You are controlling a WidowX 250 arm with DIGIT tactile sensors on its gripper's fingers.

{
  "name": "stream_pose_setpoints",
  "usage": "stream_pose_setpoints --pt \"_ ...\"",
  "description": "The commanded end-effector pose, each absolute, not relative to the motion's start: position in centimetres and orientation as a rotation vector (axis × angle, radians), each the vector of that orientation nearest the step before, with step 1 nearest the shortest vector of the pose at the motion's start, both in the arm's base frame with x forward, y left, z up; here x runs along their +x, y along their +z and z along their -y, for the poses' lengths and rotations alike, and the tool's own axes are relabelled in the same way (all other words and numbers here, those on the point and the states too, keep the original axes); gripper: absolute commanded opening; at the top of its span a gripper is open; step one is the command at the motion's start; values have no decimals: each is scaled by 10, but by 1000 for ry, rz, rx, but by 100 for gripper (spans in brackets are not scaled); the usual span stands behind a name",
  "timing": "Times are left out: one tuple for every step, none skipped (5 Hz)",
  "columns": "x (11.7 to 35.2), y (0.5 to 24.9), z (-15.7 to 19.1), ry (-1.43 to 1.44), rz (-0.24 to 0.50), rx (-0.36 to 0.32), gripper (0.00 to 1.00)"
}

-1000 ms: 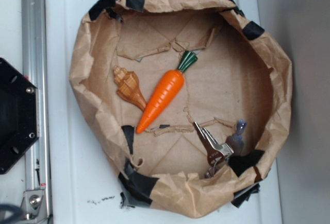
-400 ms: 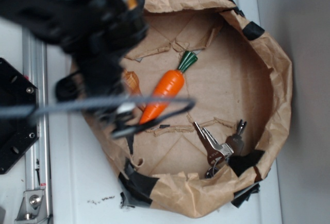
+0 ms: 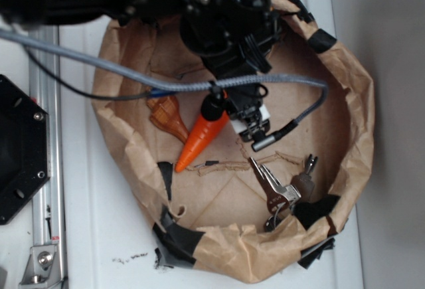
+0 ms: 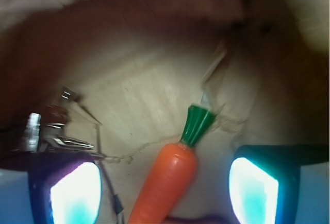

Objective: Grab the carrot.

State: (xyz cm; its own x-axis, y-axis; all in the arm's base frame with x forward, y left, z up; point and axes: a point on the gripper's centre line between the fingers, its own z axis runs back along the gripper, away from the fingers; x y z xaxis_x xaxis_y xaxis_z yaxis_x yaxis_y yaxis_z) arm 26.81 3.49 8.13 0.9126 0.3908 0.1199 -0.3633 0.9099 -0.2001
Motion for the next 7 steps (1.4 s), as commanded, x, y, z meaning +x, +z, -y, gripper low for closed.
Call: stream_pose_setpoints --pt "261 30 -7 394 -12 -110 100" --pt "264 29 -1 395 -11 -68 0" --pt "268 56 -1 320 5 -80 0" --pt "269 107 -7 248 120 -106 0" --pt "264 157 -17 170 276 -125 0" --pt "262 208 -16 54 293 -79 0" --pt "261 235 -9 39 279 -52 0"
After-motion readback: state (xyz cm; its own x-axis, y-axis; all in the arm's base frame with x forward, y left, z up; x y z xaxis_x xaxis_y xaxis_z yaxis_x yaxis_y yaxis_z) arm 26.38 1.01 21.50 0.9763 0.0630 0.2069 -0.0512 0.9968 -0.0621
